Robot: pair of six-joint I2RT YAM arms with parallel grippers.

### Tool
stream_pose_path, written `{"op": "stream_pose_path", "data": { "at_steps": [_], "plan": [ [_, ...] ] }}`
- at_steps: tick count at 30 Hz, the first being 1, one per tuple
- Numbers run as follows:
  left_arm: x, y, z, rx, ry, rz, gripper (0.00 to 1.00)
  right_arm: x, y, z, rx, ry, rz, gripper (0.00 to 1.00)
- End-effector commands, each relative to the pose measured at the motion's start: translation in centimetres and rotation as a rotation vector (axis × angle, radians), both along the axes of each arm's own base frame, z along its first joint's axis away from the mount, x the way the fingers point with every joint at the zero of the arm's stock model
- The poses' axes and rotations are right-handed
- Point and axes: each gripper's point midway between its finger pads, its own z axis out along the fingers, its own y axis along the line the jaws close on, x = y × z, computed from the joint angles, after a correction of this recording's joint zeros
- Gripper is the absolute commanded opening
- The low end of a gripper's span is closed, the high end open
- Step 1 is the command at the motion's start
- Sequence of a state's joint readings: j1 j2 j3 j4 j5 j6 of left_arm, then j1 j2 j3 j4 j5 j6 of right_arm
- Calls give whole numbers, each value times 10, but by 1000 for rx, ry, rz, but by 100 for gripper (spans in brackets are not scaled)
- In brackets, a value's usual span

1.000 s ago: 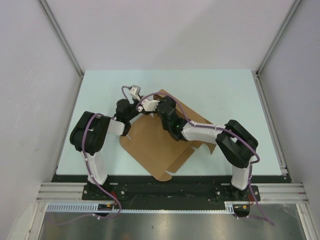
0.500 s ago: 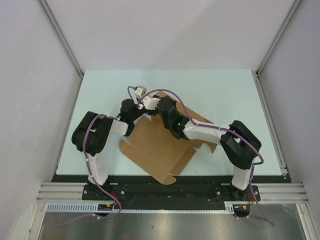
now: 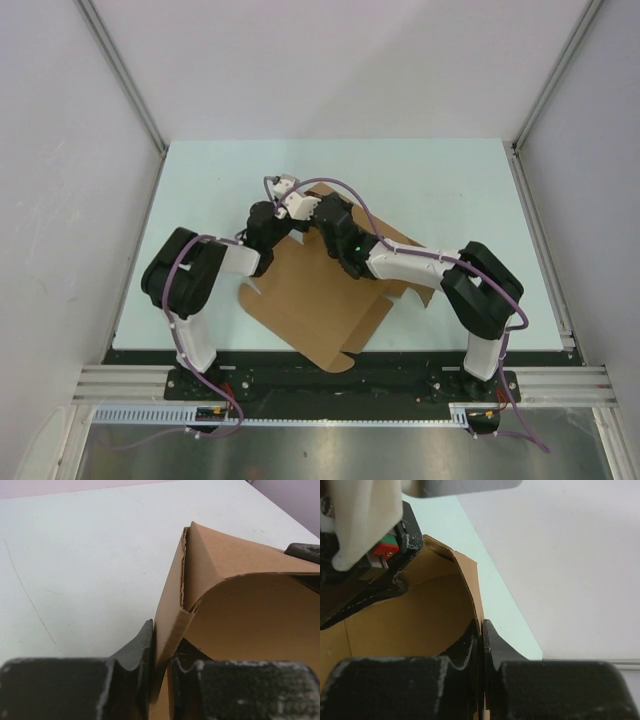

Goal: Fold the paper box

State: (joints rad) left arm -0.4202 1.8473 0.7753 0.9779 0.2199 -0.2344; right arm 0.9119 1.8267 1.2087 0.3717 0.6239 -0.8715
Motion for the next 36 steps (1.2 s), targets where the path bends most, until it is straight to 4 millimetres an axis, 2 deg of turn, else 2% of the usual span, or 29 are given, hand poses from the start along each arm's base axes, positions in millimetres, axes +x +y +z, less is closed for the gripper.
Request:
{"op": "stream_pose_path", "data": {
  "at_steps": [1,3,6,7,9,11,12,16,19,21,23,27,28,29,36],
  "plan": [
    [16,22,39,-74,-76,155,4,-19,19,13,125,30,35,9],
    [15,20,39,-63,-89,159,0,-20,20,11,124,37,32,14],
    [12,18,43,-50,-118,174,1,-22,20,9,133,41,20,27],
    [12,18,43,-49,-123,185,0,-22,19,9,141,41,14,38],
    [11,21,45,-52,-140,210,0,-23,21,11,147,39,17,42],
    [9,22,47,-58,-160,218,0,-24,21,11,144,38,19,40],
    [8,22,48,-60,-166,219,0,-25,22,11,142,40,26,33],
    [4,24,53,-76,-190,219,6,-24,22,9,137,45,24,21],
    [1,24,52,-78,-196,211,5,-23,21,7,133,46,18,18],
    [0,24,53,-79,-201,208,3,-23,19,11,152,39,10,20],
    [-3,25,54,-84,-214,207,1,-21,17,17,176,29,2,34],
    [-2,29,55,-96,-214,228,0,-26,17,41,247,22,34,52],
    [-1,30,54,-94,-209,236,0,-29,17,49,262,17,49,61],
    [-1,31,53,-97,-204,241,0,-31,19,51,259,24,66,65],
    [1,32,56,-106,-209,253,1,-38,12,78,312,12,62,69]
  ]
}}
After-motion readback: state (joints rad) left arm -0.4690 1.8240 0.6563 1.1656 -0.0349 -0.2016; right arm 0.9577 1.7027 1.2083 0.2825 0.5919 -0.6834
